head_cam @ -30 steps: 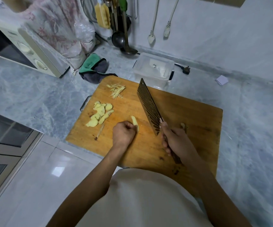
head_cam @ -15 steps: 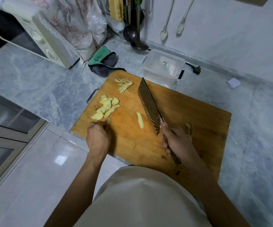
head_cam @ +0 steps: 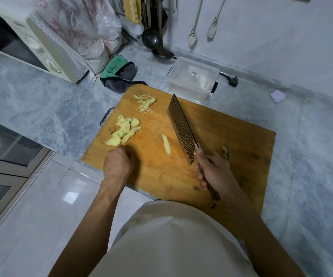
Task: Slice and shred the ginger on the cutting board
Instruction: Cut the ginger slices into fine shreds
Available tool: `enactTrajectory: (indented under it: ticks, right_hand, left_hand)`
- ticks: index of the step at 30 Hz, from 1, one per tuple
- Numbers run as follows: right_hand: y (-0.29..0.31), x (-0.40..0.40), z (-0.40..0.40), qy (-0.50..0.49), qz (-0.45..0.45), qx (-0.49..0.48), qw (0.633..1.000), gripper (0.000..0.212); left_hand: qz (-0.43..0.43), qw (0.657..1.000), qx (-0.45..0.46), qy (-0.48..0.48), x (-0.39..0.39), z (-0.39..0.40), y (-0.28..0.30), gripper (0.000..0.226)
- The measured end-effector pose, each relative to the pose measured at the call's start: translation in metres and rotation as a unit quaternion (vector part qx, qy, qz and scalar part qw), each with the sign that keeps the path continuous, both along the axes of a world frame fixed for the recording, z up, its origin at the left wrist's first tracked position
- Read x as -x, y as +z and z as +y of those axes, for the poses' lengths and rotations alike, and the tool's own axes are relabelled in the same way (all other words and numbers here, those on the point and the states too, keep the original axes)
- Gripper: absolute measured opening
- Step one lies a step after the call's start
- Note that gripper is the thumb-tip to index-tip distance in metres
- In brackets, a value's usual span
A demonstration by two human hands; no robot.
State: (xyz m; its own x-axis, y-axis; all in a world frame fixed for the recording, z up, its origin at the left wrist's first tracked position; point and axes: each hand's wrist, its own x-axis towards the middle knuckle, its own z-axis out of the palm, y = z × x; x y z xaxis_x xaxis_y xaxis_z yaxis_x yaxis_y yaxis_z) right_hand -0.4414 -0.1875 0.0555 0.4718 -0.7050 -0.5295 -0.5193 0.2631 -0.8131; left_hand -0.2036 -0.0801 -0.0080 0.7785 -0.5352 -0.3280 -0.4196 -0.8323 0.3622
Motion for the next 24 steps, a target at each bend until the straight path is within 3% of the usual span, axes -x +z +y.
enactTrajectory:
  ticks: [12,17,21,24]
  right_hand:
    - [0.000,-0.002,0.000,-0.006,0.003,0.000,1.000,0.054]
    - [-0.003,-0.001,-0.001,-0.017,0.017,-0.006,1.000,0.054]
    - [-0.003,-0.001,-0.003,-0.024,0.015,-0.014,0.999,0.053]
    - [-0.004,-0.001,-0.004,-0.028,0.009,-0.014,0.999,0.052]
  left_hand:
    - [0.021,0.997,0.072,0.027,0.008,0.003,0.000,0.018]
    - [-0.047,0.969,0.206,-0.129,0.019,-0.009,0.011,0.023]
    - [-0.079,0.929,0.235,-0.275,0.025,-0.026,0.010,0.026]
    - [-0.083,0.909,0.250,-0.324,0.026,-0.038,0.000,0.027]
